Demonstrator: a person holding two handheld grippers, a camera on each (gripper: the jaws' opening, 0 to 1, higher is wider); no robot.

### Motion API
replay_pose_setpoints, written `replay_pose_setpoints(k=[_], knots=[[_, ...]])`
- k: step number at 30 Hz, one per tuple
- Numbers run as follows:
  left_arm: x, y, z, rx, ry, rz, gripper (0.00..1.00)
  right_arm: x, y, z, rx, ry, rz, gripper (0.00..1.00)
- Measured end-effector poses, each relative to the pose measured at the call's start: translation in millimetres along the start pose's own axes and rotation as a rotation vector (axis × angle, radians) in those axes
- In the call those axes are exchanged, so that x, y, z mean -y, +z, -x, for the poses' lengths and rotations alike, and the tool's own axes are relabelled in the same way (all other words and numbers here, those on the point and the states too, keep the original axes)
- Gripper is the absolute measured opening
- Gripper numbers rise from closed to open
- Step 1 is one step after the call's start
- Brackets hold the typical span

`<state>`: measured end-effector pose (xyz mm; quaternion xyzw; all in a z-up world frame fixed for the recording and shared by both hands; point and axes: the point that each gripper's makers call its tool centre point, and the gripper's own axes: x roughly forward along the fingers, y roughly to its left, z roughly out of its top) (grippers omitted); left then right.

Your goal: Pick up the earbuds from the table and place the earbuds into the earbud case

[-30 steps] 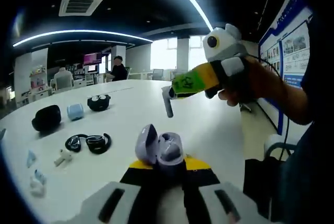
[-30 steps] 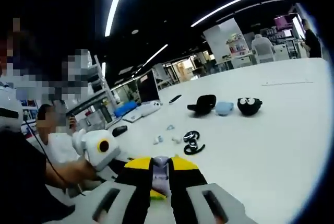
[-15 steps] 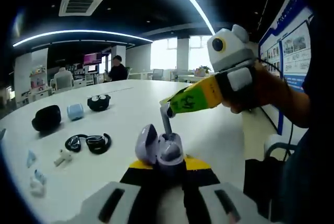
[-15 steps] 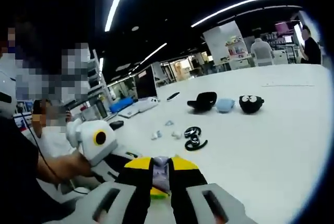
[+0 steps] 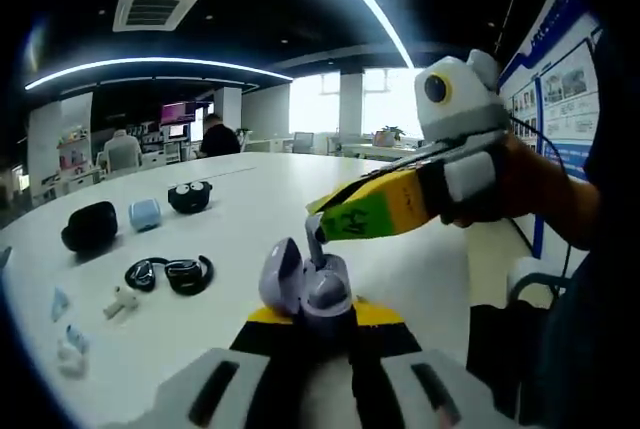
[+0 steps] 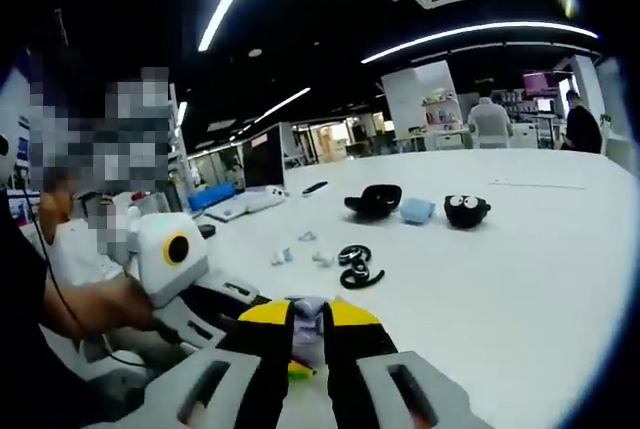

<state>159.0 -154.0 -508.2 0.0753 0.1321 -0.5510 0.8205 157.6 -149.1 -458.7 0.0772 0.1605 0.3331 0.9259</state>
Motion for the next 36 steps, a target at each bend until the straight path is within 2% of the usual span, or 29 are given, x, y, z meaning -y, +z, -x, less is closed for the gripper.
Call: replay_pose_setpoints(k=[6,12,19,31,34,36], knots=[[-0.3,0.0,0,0.000,0.001,0.000,0.19,2,-1.3,0,0.008,-0.045,0.055,0.11],[-0.4,0.1,0,0.001,0.001,-0.001,0.19,2,-7.9,0,-0.014,-0.106,0.110,0.12],[-0.5,0.1,-1,0.002,0.001,-0.003,0.19,4,-11.8,0,-0.012,-0.145,0.093,0.10],[-0.6,-0.1,-1,0.002,0.001,-0.002,0.19,8,-3.5,7,0.019,-0.128,0.048,0.12],[-0.6,-0.1,-1,-0.001,-0.002,-0.003,0.19,4,-0.8,9,-0.001,-0.047,0.098,0.19],[-0.5,-0.1,-1,-0.005,-0.007,-0.002,0.19,9,0.4,12,-0.035,-0.026,0.175,0.22]])
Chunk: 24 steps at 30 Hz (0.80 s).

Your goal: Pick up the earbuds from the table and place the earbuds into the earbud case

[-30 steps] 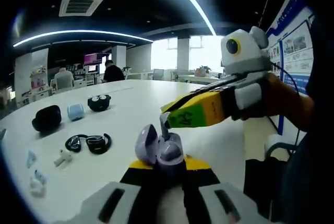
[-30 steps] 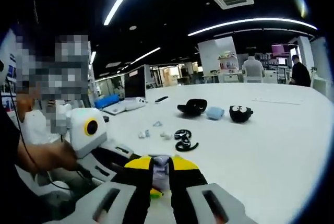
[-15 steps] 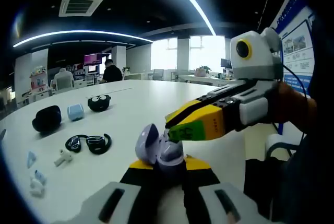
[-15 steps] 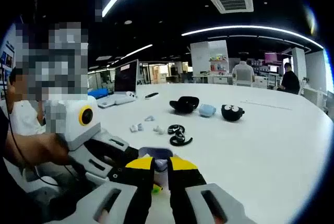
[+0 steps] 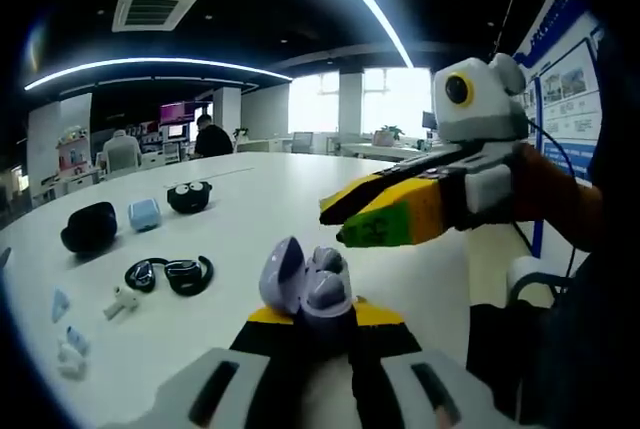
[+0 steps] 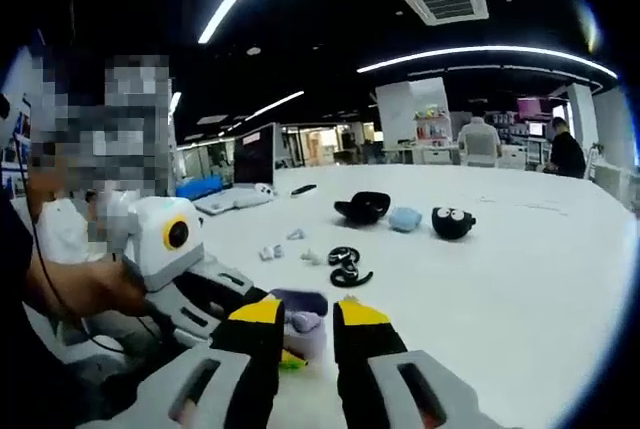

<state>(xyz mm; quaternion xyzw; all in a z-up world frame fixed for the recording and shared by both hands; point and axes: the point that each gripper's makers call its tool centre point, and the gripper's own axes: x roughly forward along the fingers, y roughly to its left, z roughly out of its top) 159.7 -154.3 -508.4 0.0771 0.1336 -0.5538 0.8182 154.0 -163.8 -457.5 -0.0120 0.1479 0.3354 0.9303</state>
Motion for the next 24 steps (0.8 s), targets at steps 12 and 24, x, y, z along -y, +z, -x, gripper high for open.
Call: replay_pose_setpoints(k=[12,24], knots=[[1.7,-0.5,1,-0.032,-0.032,-0.016,0.19,-1,-9.4,-2,-0.265,0.193,0.457,0.29],[5.7,0.2,1,-0.091,-0.078,-0.092,0.19,-8,-29.4,-22,-0.505,0.420,0.873,0.39]])
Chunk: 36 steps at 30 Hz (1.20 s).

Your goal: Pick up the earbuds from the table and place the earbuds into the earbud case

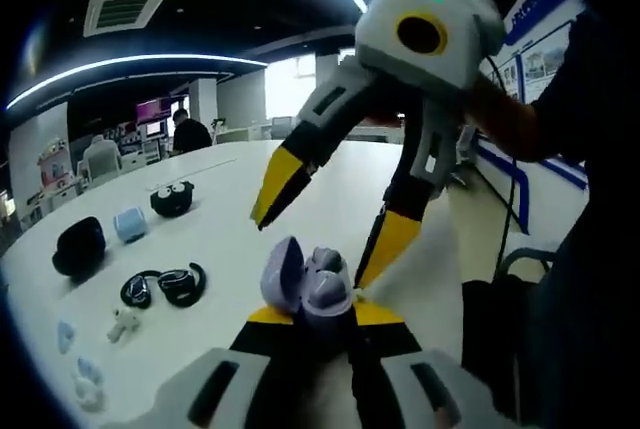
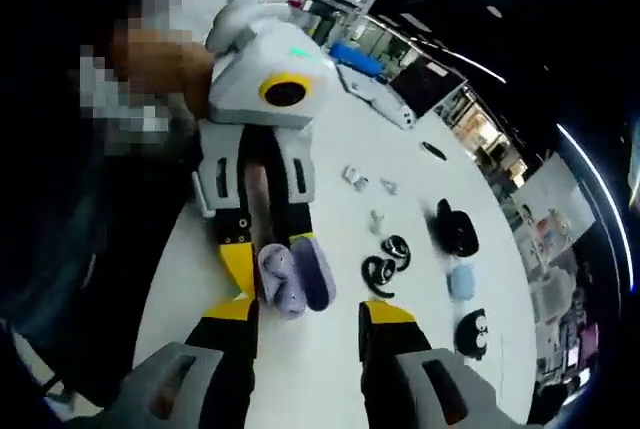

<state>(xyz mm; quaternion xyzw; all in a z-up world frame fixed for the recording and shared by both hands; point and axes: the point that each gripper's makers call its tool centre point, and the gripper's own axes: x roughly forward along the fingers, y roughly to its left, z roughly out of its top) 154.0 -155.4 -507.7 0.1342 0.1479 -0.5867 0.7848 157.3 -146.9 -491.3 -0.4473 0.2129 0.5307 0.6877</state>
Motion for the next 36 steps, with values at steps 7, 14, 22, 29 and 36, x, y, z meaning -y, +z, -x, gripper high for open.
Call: replay_pose_setpoints(k=[7,14,22,29,36], knots=[[-0.3,-0.3,0,-0.008,-0.005,-0.023,0.19,-4,3.1,-8,-0.036,0.072,0.073,0.37],[-0.2,-0.6,0,-0.003,-0.006,-0.026,0.19,-8,2.5,-8,-0.056,0.120,0.112,0.30],[-1.8,-2.0,2,0.008,0.003,0.014,0.21,-8,7.3,-7,-0.068,0.077,0.189,0.29],[-1.8,-2.2,2,0.016,0.007,0.030,0.21,-9,11.4,-3,-0.062,0.035,0.215,0.28],[-1.3,-1.9,2,0.014,0.005,0.029,0.21,-10,11.9,1,-0.047,-0.004,0.225,0.26]])
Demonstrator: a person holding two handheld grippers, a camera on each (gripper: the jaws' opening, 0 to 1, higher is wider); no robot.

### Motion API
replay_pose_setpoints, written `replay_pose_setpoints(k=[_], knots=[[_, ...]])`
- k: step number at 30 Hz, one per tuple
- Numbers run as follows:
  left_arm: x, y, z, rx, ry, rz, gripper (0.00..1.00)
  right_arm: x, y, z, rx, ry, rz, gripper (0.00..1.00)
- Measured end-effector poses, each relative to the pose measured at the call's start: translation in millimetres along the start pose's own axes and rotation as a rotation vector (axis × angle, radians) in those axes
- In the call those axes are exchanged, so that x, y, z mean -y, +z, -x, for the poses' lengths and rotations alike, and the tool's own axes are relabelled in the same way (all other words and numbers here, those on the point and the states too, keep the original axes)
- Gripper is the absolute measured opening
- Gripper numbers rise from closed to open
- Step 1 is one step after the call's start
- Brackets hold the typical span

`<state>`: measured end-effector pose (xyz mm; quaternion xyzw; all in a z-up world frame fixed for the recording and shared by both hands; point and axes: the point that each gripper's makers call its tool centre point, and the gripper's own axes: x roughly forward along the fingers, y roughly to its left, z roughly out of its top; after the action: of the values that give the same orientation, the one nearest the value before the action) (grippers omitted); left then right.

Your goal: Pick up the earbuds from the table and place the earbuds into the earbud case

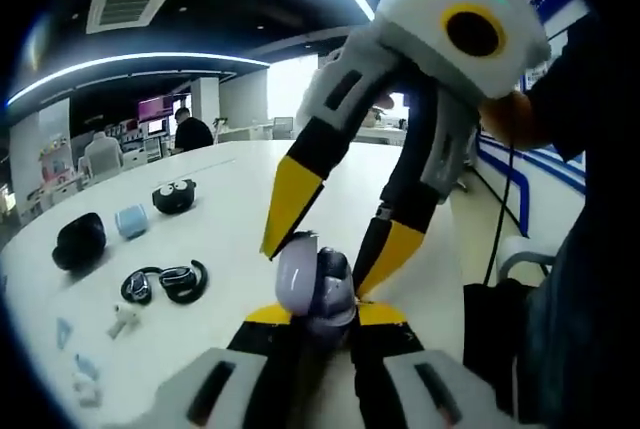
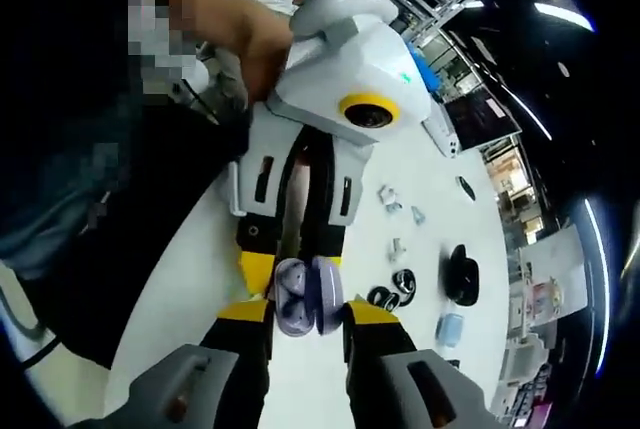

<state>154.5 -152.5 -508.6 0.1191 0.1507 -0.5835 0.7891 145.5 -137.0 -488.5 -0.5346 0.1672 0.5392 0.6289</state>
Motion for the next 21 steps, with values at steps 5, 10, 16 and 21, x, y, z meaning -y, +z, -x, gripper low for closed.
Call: replay_pose_setpoints(k=[5,10,16,21], knots=[[0.0,0.1,0,-0.003,0.002,-0.001,0.21,0,0.3,3,0.008,-0.023,-0.002,0.25],[0.1,0.2,-1,-0.005,0.006,0.004,0.21,-1,0.1,5,0.012,-0.043,-0.002,0.23],[0.9,0.1,-1,-0.006,0.007,0.017,0.20,0,0.3,11,0.023,-0.066,-0.013,0.15],[0.6,1.1,3,-0.003,0.009,0.019,0.20,0,2.5,16,0.047,-0.080,-0.048,0.12]])
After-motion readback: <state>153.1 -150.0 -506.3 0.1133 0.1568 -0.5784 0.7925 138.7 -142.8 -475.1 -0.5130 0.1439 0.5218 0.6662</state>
